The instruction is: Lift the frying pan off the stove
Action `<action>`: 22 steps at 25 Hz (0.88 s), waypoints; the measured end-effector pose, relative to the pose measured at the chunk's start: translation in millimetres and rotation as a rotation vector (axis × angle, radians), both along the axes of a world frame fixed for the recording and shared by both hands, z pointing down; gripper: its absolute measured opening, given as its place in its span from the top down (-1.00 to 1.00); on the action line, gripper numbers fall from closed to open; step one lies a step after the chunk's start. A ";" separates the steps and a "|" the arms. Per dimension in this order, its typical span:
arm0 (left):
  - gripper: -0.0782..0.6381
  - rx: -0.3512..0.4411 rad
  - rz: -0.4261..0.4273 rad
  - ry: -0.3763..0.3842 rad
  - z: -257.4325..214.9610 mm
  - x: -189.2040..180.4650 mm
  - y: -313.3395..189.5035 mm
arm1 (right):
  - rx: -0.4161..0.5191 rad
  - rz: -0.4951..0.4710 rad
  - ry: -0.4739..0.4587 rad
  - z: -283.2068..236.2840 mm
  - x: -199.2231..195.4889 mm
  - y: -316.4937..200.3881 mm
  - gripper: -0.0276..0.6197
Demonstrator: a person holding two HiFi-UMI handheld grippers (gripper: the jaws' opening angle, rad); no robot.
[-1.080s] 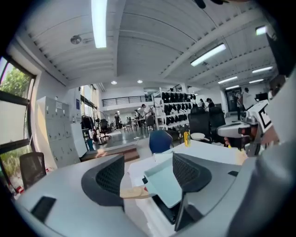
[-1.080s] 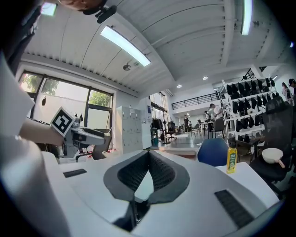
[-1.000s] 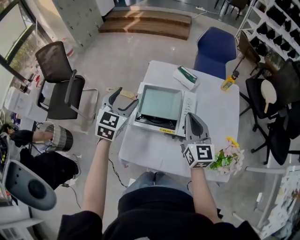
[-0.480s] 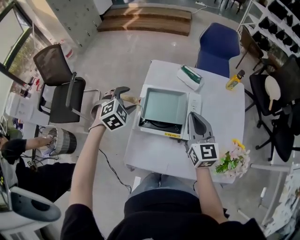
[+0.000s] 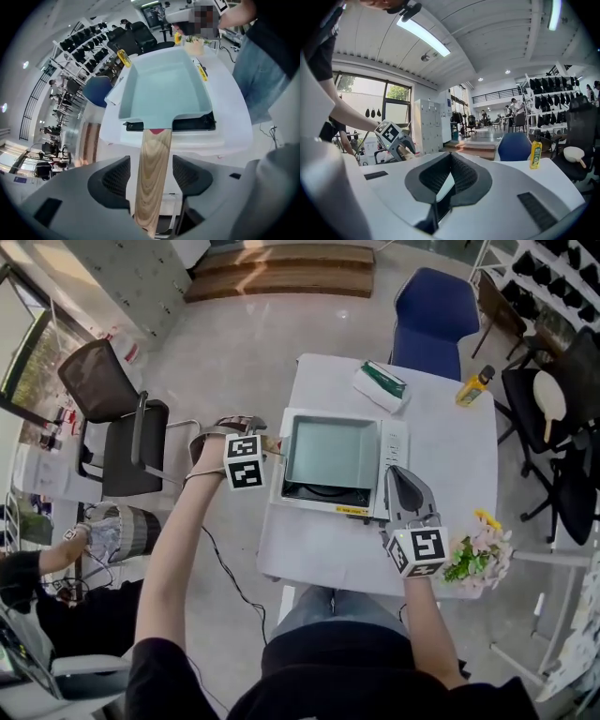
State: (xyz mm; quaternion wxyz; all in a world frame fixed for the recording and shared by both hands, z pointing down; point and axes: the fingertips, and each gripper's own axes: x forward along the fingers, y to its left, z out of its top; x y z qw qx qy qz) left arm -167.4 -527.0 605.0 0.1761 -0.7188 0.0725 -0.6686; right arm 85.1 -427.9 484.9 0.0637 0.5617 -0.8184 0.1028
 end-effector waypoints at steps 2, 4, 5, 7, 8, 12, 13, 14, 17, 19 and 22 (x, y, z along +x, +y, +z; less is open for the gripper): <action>0.02 -0.016 0.020 -0.043 10.3 -1.1 -1.9 | -0.007 0.010 0.003 2.4 3.7 1.7 0.91; 0.03 -0.031 0.032 -0.080 19.0 -3.1 -2.8 | -0.012 0.020 0.006 4.2 7.9 3.4 0.91; 0.04 -0.039 0.034 -0.092 22.4 -4.1 -3.0 | -0.014 0.026 0.007 4.8 9.9 4.0 0.91; 0.06 -0.053 0.040 -0.116 28.2 -6.6 -3.4 | -0.018 0.037 0.007 6.1 13.7 4.5 0.91; 0.06 -0.060 0.043 -0.129 30.8 -8.0 -3.6 | -0.019 0.043 0.007 6.6 15.4 4.6 0.91; 0.13 -0.074 0.062 -0.161 38.6 -10.1 -5.7 | -0.027 0.061 0.005 8.6 20.1 5.0 0.91; 0.16 -0.075 0.065 -0.165 40.3 -9.9 -6.2 | -0.029 0.063 0.006 9.4 20.8 5.3 0.91; 0.20 -0.077 0.068 -0.167 41.8 -9.3 -6.4 | -0.031 0.065 0.007 10.3 21.4 5.7 0.91; 0.38 -0.072 0.082 -0.168 44.9 -5.6 -6.0 | -0.035 0.070 0.007 12.9 24.1 6.5 0.91; 0.59 -0.058 0.093 -0.167 45.8 -3.3 -7.0 | -0.036 0.074 0.007 13.8 26.2 6.9 0.91; 0.67 -0.057 0.085 -0.161 45.4 -2.3 -7.8 | -0.038 0.077 0.006 14.1 28.7 8.7 0.91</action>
